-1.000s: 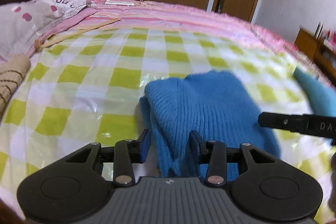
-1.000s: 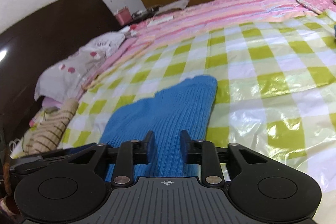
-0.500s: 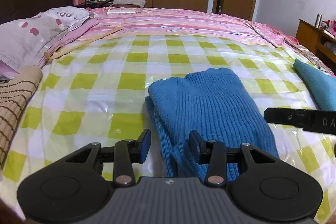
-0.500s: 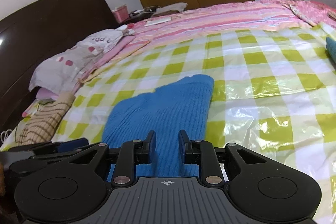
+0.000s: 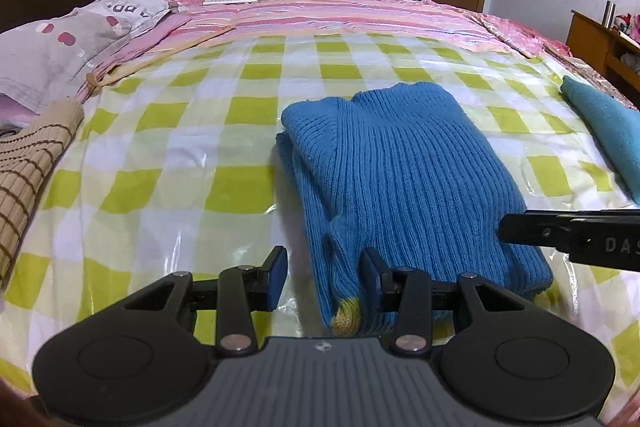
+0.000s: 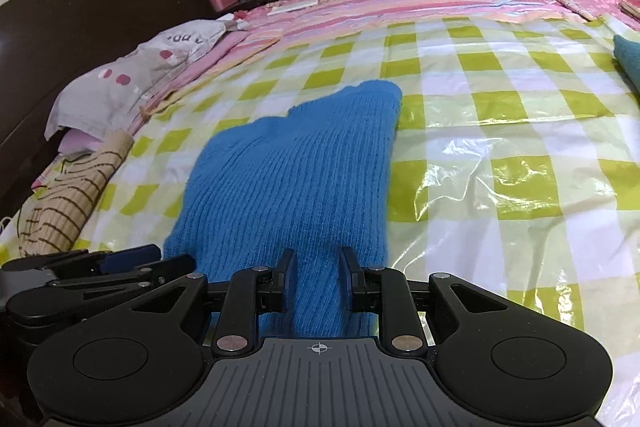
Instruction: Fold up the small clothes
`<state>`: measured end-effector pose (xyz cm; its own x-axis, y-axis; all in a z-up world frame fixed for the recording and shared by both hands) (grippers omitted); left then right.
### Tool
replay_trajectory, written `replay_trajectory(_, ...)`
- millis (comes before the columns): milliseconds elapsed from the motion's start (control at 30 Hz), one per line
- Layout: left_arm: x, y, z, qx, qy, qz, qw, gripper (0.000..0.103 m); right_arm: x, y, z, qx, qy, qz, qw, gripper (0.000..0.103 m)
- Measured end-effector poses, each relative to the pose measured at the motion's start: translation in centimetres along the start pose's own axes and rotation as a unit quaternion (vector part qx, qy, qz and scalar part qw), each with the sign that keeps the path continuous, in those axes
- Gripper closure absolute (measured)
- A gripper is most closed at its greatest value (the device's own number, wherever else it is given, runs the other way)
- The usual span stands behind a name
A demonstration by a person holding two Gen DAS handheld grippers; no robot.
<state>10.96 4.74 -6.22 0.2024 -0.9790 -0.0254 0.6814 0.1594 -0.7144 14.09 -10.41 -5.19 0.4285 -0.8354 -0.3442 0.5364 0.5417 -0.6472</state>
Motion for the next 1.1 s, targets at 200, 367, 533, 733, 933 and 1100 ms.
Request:
replay_trajectory(200, 0.1, -1.2, -0.6, 0.002, 0.003, -0.002, 1.0, 0.056, -1.4, -1.5, -0.5, 0.01, -0.019, 0.007, 1.0, 0.08)
replay_trajectory(367, 0.5, -1.7, -1.4, -0.005, 0.009, -0.003, 0.9999, 0.056, -1.3, -0.7, -1.8, -0.011, -0.025, -0.004, 1.0, 0.08)
replay_trajectory(533, 0.9, -1.6, -2.3, -0.015, 0.014, -0.002, 0.9998, 0.055, -0.7, -0.8, -2.2, -0.013, -0.006, -0.005, 1.0, 0.079)
replay_trajectory(733, 0.9, -2.3, -3.0, -0.018, 0.01, 0.001, 0.9998, 0.054, -1.7, -2.3, -2.7, -0.005, -0.004, 0.008, 1.0, 0.075)
replay_trajectory(933, 1.8, -2.6, -3.7, -0.022, 0.032, 0.01, 0.9992, 0.049, -2.6, -2.6, -4.1, -0.012, 0.001, 0.016, 1.0, 0.075)
replay_trajectory(1100, 2.1, -2.9, -3.9, -0.017, 0.038, 0.011, 0.9991, 0.044, -2.7, -2.8, -5.5, -0.02, 0.002, 0.012, 1.0, 0.075)
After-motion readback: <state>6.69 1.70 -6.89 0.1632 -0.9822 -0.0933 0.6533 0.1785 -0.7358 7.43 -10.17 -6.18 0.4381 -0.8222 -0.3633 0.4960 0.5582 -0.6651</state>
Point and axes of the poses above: each gripper's, at about its wrist camera, not at the fingertips, and y roughly the way its jaws point, x to its right, z to its top, the point moved 9 cm from there along y, roughly the way its jaws point, and after that the axes turned 6 degrees about z, right-handed, at the moved point
